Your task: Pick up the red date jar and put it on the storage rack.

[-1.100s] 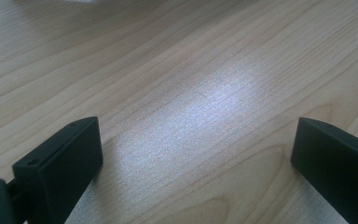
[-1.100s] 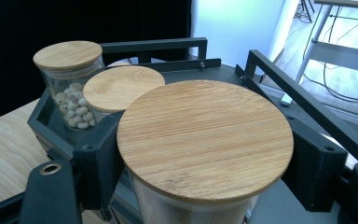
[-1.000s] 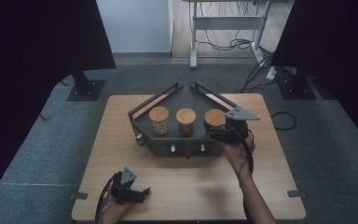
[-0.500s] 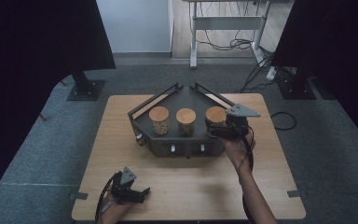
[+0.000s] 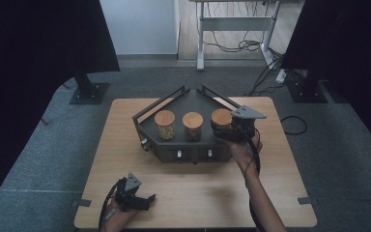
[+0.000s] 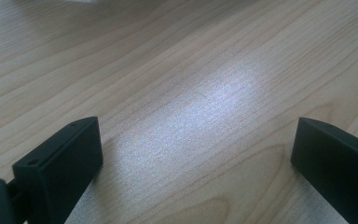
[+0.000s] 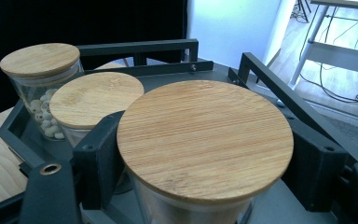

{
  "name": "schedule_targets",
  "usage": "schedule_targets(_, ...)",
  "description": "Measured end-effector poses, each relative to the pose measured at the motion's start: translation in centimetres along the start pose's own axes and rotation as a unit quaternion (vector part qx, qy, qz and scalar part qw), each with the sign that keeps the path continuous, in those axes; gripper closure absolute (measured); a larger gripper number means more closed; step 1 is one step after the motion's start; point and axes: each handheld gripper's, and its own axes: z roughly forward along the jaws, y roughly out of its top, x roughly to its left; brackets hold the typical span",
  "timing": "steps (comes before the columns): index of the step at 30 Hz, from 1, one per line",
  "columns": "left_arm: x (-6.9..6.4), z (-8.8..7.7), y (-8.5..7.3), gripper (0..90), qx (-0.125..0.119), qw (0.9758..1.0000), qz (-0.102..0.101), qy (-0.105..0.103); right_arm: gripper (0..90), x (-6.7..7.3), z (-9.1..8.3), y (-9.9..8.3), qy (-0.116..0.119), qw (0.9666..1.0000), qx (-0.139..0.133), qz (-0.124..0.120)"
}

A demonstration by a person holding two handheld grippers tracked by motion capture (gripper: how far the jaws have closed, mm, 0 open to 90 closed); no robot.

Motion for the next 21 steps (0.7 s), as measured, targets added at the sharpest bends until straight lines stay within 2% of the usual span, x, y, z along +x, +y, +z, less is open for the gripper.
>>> schedule_targets(21, 0.0, 0.0, 0.0, 1.8, 0.000, 1.0000, 0.000, 0.000, 23.2, -0.6, 1.3, -0.8, -0.006, 0.9999, 0.011, 0.004)
